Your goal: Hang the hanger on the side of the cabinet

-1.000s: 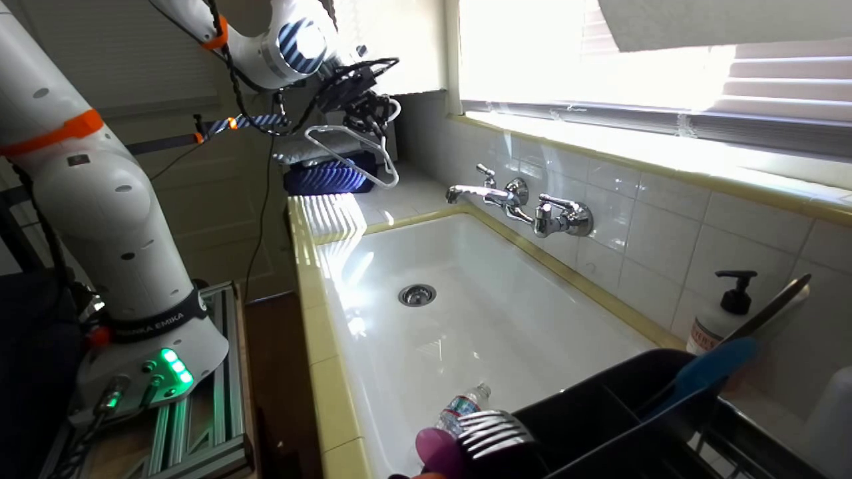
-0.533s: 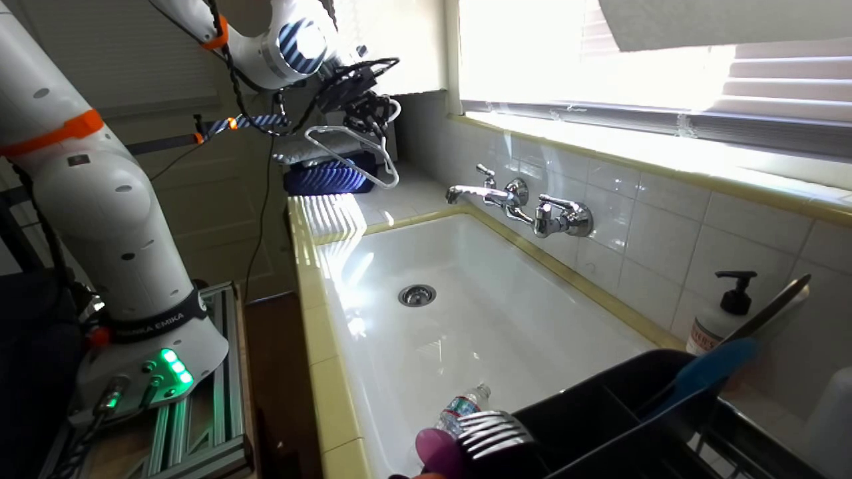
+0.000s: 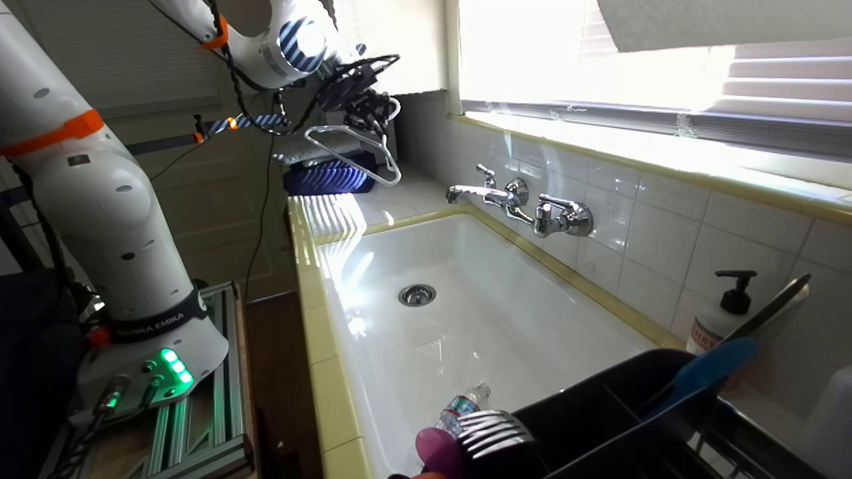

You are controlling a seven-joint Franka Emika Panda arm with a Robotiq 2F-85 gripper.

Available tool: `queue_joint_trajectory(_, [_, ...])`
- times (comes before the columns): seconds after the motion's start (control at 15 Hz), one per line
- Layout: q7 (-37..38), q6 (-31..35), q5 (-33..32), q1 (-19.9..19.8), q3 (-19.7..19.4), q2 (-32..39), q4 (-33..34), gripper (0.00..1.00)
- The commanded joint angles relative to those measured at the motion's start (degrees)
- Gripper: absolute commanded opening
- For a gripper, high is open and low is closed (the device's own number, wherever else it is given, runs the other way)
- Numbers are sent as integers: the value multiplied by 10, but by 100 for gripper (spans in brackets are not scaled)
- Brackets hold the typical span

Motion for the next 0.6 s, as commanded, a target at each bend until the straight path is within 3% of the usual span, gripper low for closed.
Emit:
queue_joint_trajectory(0.0, [-14, -19, -52, 10, 6, -2, 40, 3])
queue_joint_trajectory(0.53, [-113, -3, -89, 27, 1, 0, 105, 3])
